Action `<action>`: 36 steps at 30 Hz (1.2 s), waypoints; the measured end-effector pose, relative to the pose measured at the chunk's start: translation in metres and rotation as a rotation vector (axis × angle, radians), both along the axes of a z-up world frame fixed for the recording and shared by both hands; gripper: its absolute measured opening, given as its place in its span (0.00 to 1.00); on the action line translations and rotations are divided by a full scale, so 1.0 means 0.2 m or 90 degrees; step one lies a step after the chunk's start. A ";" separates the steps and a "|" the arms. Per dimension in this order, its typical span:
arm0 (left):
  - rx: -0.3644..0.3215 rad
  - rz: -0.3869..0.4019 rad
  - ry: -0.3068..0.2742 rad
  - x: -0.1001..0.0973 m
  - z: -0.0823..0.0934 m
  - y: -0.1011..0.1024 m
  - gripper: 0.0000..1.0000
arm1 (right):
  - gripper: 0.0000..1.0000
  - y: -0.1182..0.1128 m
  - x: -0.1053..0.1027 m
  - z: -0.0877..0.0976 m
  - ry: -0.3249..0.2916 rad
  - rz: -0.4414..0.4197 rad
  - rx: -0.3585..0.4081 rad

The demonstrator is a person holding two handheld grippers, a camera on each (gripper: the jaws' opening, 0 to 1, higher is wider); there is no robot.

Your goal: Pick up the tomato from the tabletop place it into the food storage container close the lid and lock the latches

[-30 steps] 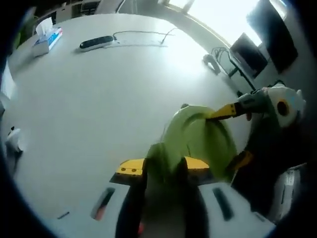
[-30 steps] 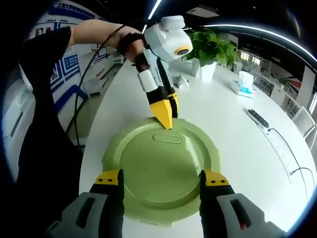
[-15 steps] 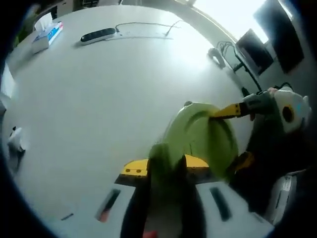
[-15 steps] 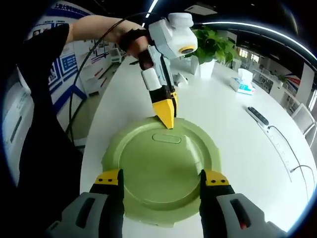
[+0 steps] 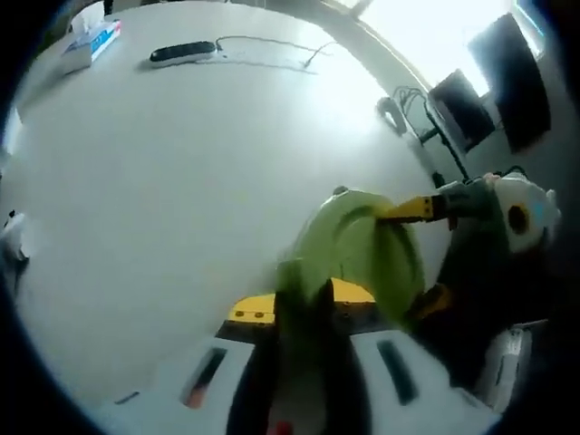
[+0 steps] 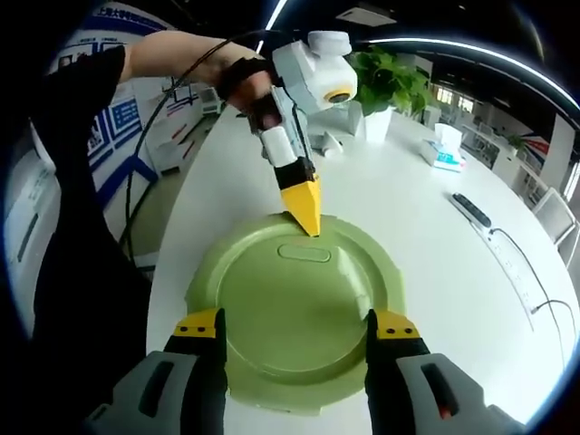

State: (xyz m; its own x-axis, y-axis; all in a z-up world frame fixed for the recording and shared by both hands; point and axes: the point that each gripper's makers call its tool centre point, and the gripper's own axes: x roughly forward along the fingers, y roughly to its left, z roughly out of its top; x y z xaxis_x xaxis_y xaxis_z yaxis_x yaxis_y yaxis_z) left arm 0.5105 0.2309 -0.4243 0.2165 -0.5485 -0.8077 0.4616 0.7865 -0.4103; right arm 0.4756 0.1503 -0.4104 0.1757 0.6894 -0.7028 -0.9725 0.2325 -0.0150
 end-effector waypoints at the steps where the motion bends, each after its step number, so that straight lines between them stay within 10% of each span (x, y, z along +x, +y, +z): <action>1: 0.003 -0.002 -0.006 0.00 0.01 0.00 0.06 | 0.56 0.00 0.00 0.00 -0.001 0.000 0.004; 17: -0.055 -0.029 -0.105 0.01 0.04 0.00 0.19 | 0.57 0.00 0.02 0.02 -0.012 -0.009 0.030; 36: -0.255 -0.010 -0.402 -0.01 0.32 -0.07 0.34 | 0.56 -0.01 0.02 0.14 -0.052 -0.112 0.214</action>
